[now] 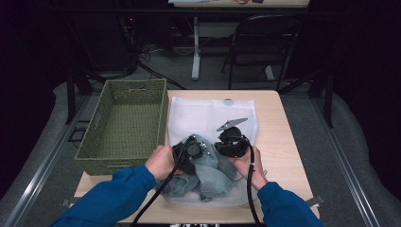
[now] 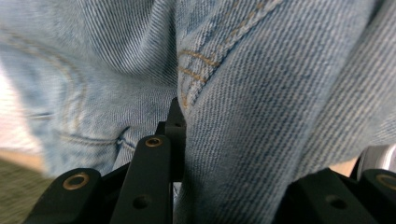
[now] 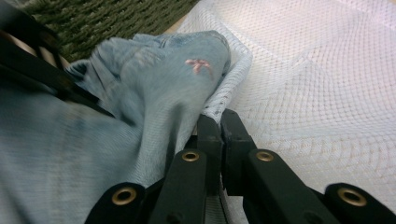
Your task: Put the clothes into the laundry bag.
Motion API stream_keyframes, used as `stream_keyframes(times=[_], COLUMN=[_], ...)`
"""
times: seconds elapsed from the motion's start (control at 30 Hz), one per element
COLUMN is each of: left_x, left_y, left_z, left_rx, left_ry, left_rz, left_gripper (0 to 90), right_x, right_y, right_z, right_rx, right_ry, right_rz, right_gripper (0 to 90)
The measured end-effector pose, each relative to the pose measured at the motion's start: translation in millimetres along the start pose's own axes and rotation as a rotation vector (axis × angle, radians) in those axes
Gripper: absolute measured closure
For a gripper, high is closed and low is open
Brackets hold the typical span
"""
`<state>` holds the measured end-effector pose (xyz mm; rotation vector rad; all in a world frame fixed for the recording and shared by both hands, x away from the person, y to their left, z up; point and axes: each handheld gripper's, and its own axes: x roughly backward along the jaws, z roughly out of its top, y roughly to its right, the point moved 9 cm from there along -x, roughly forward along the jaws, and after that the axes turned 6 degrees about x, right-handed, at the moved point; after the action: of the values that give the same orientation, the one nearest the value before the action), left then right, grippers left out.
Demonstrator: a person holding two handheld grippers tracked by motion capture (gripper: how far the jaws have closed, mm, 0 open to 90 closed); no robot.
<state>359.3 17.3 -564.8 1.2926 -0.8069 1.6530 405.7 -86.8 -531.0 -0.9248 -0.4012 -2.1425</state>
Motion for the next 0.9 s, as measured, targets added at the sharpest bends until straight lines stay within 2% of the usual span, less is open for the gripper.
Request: stream_keyframes(times=[0.03, 0.17, 0.2, 0.23, 0.3, 0.37, 0.47, 0.53, 0.6, 0.73, 0.77, 0.83, 0.87, 0.9], left_x=[-6.4, -27.4, -29.9, -30.8, -31.0, -29.0, -29.5, -32.8, -30.2, -11.2, -8.1, -0.5, 2.4, 5.8], left_y=[1.2, -0.3, -1.1, -3.2, -7.4, -13.4, -18.0, -18.9, -19.2, -11.3, -10.2, -2.0, -0.7, 2.5], left_z=[-2.2, -5.0, -4.1, -4.1, -4.2, -3.8, -5.4, -7.0, -6.0, -5.9, -6.2, -6.5, -6.2, -5.6], left_rx=[0.012, 0.050, 0.084, 0.099, 0.161, 0.206, 0.227, 0.219, 0.206, 0.124, 0.124, 0.094, 0.088, 0.063], left_ry=[-0.010, 0.003, 0.024, 0.034, 0.050, 0.065, 0.063, 0.064, 0.103, 0.184, 0.195, 0.214, 0.221, 0.226], left_rz=[-0.017, -0.022, -0.032, -0.040, -0.066, -0.056, -0.064, -0.063, -0.023, 0.053, 0.074, 0.072, 0.091, 0.100], left_gripper=[69.3, 69.1, 69.1, 69.1, 69.1, 69.2, 68.0, 61.0, 48.0, 31.6, 29.4, 26.7, 24.9, 24.9], right_x=[0.1, -0.4, -0.5, -1.1, -1.1, 0.3, 3.8, 2.3, -0.1, 2.0, 2.0, 1.6, 1.0, 0.9], right_y=[-1.3, -7.7, -9.5, -10.8, -13.5, -16.3, -21.1, -21.9, -19.1, -11.1, -9.9, -8.3, -7.6, -7.5], right_z=[0.2, 1.0, 0.7, 0.5, 0.9, 2.7, 5.4, 4.6, 1.9, 1.0, 0.5, 0.1, -0.1, -0.2], right_rx=[0.005, 0.020, 0.021, 0.035, 0.042, 0.046, 0.043, 0.049, 0.049, 0.029, 0.017, 0.023, 0.023, 0.024], right_ry=[0.000, 0.003, 0.000, -0.003, 0.001, 0.010, 0.021, 0.014, 0.002, 0.009, 0.006, 0.006, 0.005, 0.005], right_rz=[0.003, 0.020, 0.024, 0.022, 0.028, 0.035, 0.043, 0.045, 0.039, 0.032, 0.032, 0.034, 0.035, 0.034], right_gripper=[88.8, 88.8, 88.8, 88.8, 88.9, 88.9, 88.9, 88.9, 88.9, 88.8, 88.8, 88.8, 88.8, 88.7])
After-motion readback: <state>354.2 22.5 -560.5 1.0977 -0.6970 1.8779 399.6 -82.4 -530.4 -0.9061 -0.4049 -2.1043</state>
